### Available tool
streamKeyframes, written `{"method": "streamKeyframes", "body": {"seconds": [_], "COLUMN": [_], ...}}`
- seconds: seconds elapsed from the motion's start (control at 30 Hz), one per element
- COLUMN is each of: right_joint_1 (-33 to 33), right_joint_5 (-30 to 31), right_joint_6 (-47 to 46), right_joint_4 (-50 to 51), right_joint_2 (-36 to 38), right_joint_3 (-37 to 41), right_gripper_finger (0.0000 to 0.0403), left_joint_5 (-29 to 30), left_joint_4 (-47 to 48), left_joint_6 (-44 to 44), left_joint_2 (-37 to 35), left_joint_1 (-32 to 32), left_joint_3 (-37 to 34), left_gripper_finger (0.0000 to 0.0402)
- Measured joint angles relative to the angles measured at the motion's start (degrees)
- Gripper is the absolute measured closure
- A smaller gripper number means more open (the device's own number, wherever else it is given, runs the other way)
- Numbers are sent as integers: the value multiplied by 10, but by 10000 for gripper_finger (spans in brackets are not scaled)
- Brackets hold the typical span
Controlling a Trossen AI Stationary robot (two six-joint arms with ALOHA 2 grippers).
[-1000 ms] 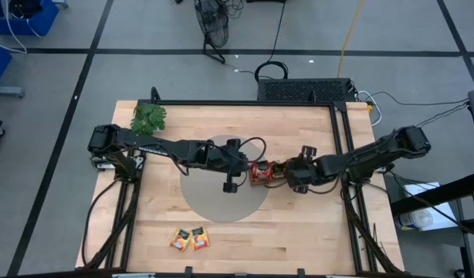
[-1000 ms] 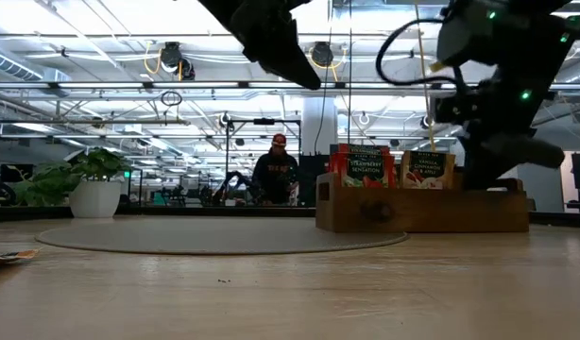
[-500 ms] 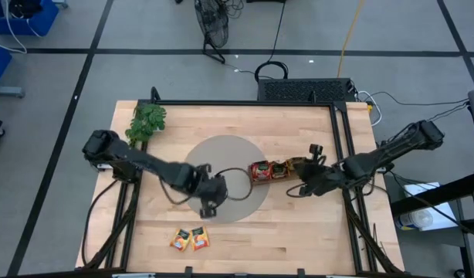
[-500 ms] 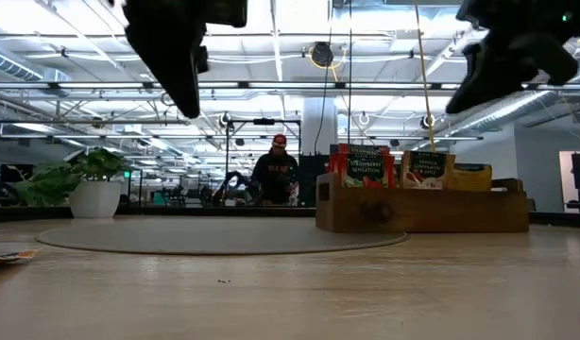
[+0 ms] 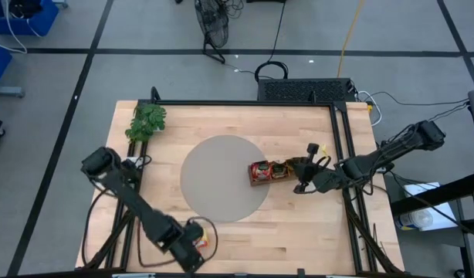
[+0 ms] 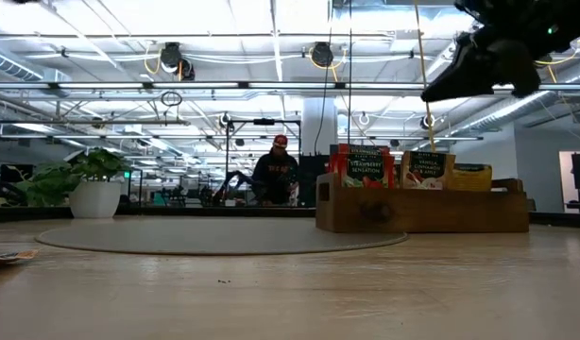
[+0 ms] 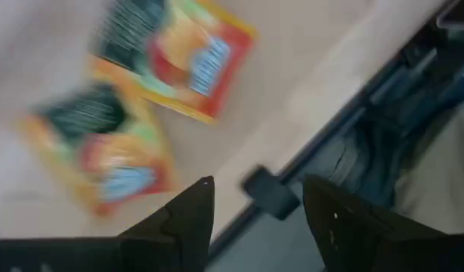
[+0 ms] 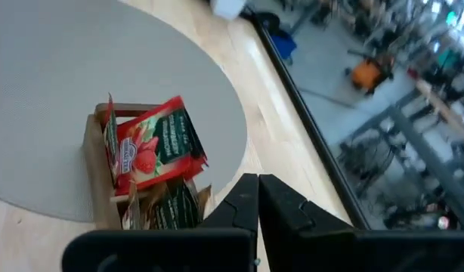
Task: Pick & Place Tea
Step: Put the yellow tea bag into the right section of the wooden organizer
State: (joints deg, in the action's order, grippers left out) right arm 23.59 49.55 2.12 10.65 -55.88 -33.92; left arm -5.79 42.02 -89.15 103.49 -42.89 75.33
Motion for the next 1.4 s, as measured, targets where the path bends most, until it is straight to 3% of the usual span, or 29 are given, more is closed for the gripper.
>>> {"method": "streamKeyframes", "body": {"seconds": [0.2,0.47,0.7,0.87,0.97,1.13,1.4], "right_joint_1": [0,0,0,0,-2,-18,-43], "right_joint_5": [-1,-1,-1,-1,-2,-2,-3], "right_joint_6": [132,139,138,135,136,145,139], "right_joint_4": [-173,-195,-203,-205,-204,-235,-236], "right_joint_2": [3,3,3,3,2,2,2], "right_joint_3": [29,29,30,34,45,56,57], "right_gripper_finger": [403,403,403,403,403,403,403], "left_joint_5": [-58,-146,-121,-30,-9,-61,1], "left_joint_4": [-14,-41,-8,-54,-85,-109,-3], "left_joint_6": [-38,-12,-14,-94,-30,-24,113], "left_joint_2": [75,125,127,126,126,130,128], "left_joint_1": [-28,-13,-16,-39,-39,-11,27], "left_joint_3": [0,0,18,17,18,34,192], "left_gripper_finger": [218,262,283,279,278,278,290]}}
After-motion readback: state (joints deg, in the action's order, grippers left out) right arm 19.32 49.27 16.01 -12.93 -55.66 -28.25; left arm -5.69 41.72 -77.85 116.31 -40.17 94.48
